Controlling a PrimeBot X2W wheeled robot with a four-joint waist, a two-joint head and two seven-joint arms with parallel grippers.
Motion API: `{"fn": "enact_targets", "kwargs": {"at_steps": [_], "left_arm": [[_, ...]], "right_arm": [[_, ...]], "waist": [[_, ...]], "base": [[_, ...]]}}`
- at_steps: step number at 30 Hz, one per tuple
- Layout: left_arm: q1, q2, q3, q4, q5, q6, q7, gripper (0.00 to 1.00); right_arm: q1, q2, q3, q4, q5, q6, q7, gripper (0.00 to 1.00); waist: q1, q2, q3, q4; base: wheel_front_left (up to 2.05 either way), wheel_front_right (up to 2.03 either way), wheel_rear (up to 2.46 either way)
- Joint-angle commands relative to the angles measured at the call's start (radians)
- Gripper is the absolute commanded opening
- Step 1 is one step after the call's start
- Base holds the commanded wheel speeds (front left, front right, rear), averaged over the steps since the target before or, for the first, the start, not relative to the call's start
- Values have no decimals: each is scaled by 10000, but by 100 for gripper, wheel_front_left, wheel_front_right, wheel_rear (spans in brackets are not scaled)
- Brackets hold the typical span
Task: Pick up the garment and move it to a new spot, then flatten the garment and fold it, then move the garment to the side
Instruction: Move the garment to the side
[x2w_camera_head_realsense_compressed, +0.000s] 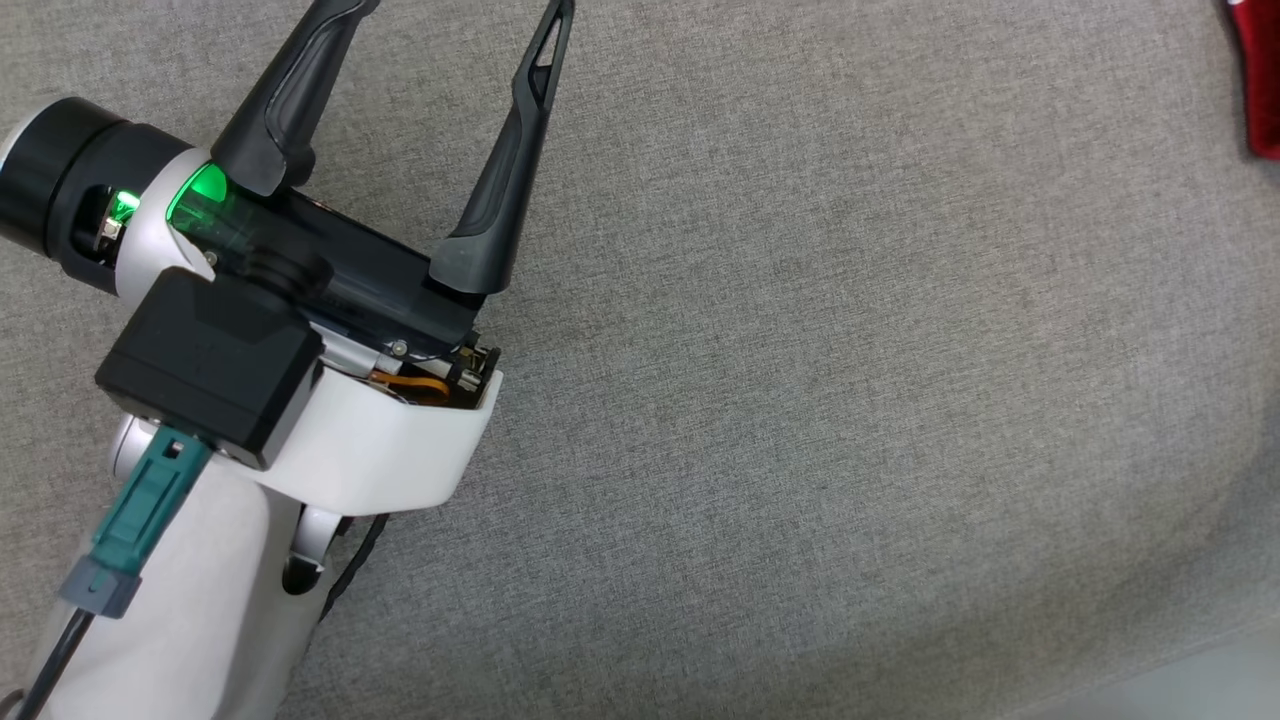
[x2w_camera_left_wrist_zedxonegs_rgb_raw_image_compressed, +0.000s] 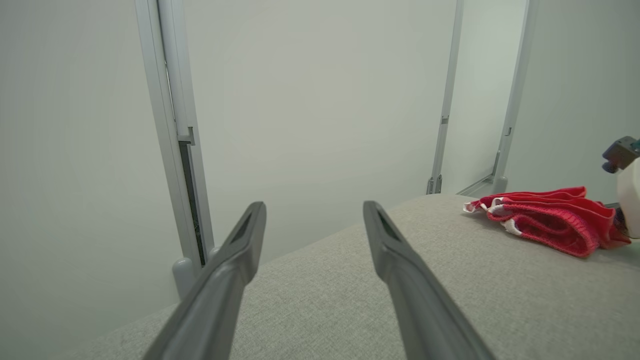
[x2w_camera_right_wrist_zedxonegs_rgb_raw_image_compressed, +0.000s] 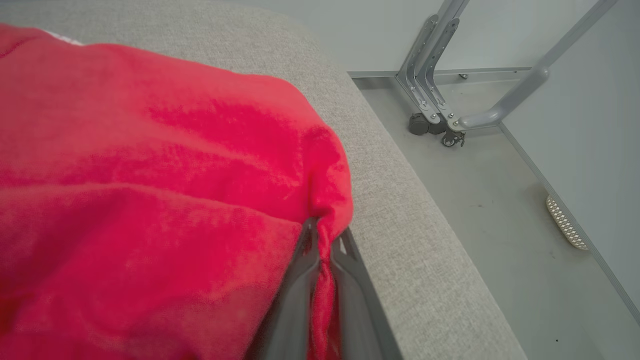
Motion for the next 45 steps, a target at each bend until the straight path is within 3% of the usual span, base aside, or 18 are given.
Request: {"fn": "enact_targets", "kwargs": {"at_steps": [1, 2, 3, 4, 5, 6, 13, 18, 25, 33, 45], "left_arm": [[-170, 42, -2, -35, 3, -55, -5, 100], [-201, 42, -8, -24, -10, -60, -25, 100], [-239, 46, 3, 14, -38, -41, -55, 100], [-239, 45, 4, 40, -56, -23, -80, 100], [-239, 45, 4, 40, -56, -23, -80, 100], [-232, 43, 3, 54, -73, -6, -87, 100], [239, -22, 54, 461, -233, 167, -403, 100], [865, -67, 254, 916, -468, 421, -745, 100], [2117, -9, 701, 1375, -847, 922, -1002, 100], [3345, 50, 1205, 1613, -1254, 1363, -1132, 100], [4570, -345, 1329, 2227, -1782, 1692, -1623, 100]], "right_arm": [[-142, -78, 41, 162, -78, -21, -232, 0], [-220, -82, 39, 250, -92, -22, -336, 0], [-349, -95, 126, 390, -250, -21, -514, 49], [-425, -86, 125, 495, -285, -21, -581, 92], [-425, -86, 125, 495, -285, -21, -581, 92], [-507, -96, 135, 573, -362, -21, -722, 100], [-750, 57, -62, 1413, -785, -21, -1680, 100], [-59, 437, -547, 926, -625, -21, -1971, 100], [2425, 1300, -2151, -2014, -1331, -21, -1969, 100], [5716, 3145, -3418, -5502, -2859, -19, -1960, 100], [8076, 4728, -3512, -9344, -4464, -19, -778, 100]], "waist": [[0, 0, 21, 10], [0, 0, 21, 19], [0, 0, 15, 27], [0, 0, 4, 31], [0, 0, 4, 31], [0, 0, -9, 36], [0, 0, -623, -6], [0, 0, -1556, -135], [0, 0, -2830, -257], [0, 0, -3702, 104], [0, 0, -4649, 1985]], "base": [[0, 0, 0], [0, 0, 0], [0, 0, 0], [0, 0, 0], [0, 0, 0], [0, 0, 0], [0, 0, 0], [0, 0, 0], [0, 0, 0], [0, 0, 0], [0, 0, 0]]}}
